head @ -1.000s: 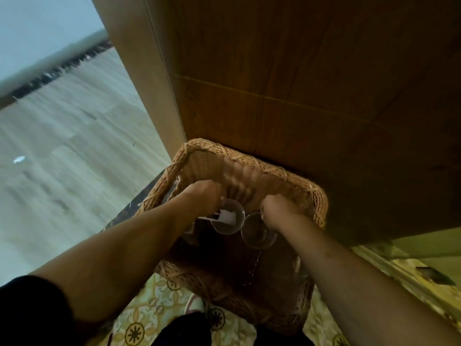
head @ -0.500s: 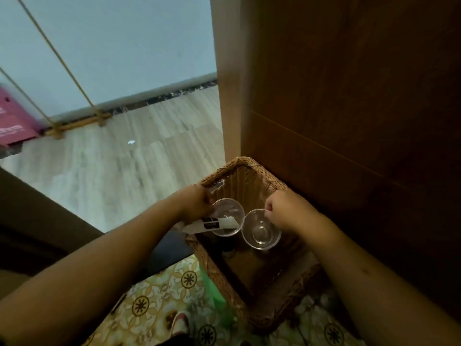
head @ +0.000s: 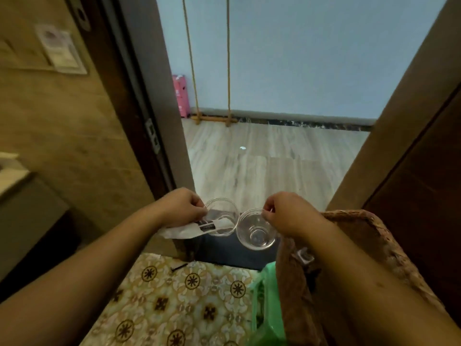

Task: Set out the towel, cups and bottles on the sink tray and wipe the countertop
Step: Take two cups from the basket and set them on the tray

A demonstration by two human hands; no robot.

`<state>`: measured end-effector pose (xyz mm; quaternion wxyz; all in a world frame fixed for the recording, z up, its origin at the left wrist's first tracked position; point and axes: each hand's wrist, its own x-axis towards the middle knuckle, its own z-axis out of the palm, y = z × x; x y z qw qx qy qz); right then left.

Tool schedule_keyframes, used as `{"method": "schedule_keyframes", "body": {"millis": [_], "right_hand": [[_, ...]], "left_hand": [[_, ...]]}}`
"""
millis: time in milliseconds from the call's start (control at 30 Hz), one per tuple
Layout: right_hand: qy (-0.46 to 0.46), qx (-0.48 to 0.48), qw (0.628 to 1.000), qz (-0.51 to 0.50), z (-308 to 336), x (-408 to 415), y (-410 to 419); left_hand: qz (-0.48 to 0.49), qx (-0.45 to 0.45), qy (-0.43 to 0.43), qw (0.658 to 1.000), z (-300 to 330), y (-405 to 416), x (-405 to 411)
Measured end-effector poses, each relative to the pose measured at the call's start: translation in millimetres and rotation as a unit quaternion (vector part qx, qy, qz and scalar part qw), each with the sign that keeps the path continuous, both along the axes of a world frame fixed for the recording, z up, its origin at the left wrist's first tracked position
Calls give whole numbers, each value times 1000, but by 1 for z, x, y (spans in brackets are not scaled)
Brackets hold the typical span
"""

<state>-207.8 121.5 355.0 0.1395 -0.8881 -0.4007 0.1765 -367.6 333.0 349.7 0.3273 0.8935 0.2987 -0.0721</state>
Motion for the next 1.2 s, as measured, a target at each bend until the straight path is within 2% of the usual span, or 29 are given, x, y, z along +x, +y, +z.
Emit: {"method": "schedule_keyframes", "body": {"millis": [300,667,900,1200], "right_hand": [[-4,26,985,172,5,-156,199],[-8,19,948,319,9,-339,391],[25,49,929,366,-2,-401,473],[90,66,914,389,-30,-430,604]], "left_hand": [[226,-24,-42,973,1,130,-221],[424,-55,-68,901,-4,247,-452],[538,-88,-104,832,-13,296,-522],[642,-79,-102,756,-31,378,-544]]}}
